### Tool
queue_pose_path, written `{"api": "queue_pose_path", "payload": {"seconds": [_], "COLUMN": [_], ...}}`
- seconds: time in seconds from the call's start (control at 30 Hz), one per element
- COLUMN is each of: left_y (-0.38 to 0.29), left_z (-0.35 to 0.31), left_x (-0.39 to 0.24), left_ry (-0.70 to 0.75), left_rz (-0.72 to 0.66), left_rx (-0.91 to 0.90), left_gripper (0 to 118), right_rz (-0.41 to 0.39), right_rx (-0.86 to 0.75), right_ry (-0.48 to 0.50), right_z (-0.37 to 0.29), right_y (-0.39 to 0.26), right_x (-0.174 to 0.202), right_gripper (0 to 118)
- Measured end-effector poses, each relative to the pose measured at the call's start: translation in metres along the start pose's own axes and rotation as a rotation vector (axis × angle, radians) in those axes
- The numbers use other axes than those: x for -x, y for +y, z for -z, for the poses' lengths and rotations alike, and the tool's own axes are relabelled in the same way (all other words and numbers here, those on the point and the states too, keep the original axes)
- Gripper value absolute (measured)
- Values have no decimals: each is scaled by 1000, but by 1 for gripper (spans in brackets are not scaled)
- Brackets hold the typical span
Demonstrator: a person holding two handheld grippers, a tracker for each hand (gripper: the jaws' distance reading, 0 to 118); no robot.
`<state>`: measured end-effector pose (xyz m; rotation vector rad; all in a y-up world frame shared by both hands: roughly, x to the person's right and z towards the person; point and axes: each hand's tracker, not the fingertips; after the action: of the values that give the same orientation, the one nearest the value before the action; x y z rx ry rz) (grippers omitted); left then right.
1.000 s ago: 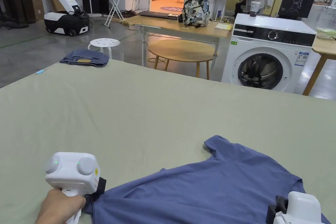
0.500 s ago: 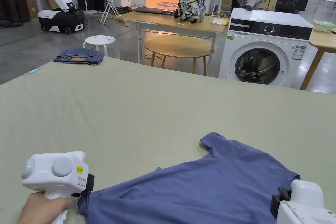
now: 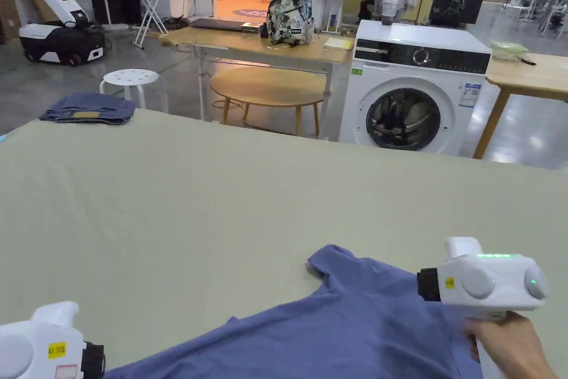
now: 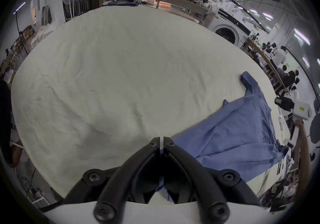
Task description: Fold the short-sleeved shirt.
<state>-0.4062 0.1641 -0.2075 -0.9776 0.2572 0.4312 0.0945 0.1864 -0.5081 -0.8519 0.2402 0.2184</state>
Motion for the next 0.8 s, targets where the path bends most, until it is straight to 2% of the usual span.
{"api": "queue_pose_path", "payload": {"seconds": [0.1, 0.23, 0.43, 0.57, 0.63, 0.67, 0.7, 0.73, 0.77, 0.8], "left_y": [-3, 5, 3, 3, 5, 6, 6, 5, 4, 4], "left_z": [0, 13, 16, 21, 21, 22, 22, 23, 22, 21], "left_x": [-8, 6, 3, 7, 4, 3, 1, 0, -1, -1], "left_ry": [20, 25, 33, 37, 34, 32, 33, 37, 38, 38], "left_rz": [11, 2, -7, -11, -11, -7, 4, 11, 18, 20], "left_rx": [12, 19, 34, 42, 41, 44, 43, 42, 41, 38], "left_gripper": [0, 0, 0, 0, 0, 0, 0, 0, 0, 0], "right_rz": [-49, -92, -101, -90, -63, -62, -51, -51, -52, -51], "right_rx": [34, 80, 179, 188, 183, 179, 180, 193, 180, 175], "right_ry": [-9, 59, 77, 88, 128, 135, 155, 188, 144, 142], "right_z": [30, 62, 109, 110, 108, 94, 92, 89, 85, 78], "right_y": [22, 38, 45, 42, 42, 35, 32, 30, 27, 26], "right_x": [-1, 2, 6, 6, 6, 14, 16, 18, 22, 24], "right_gripper": [70, 70, 70, 68, 46, 31, 3, 3, 3, 3]}}
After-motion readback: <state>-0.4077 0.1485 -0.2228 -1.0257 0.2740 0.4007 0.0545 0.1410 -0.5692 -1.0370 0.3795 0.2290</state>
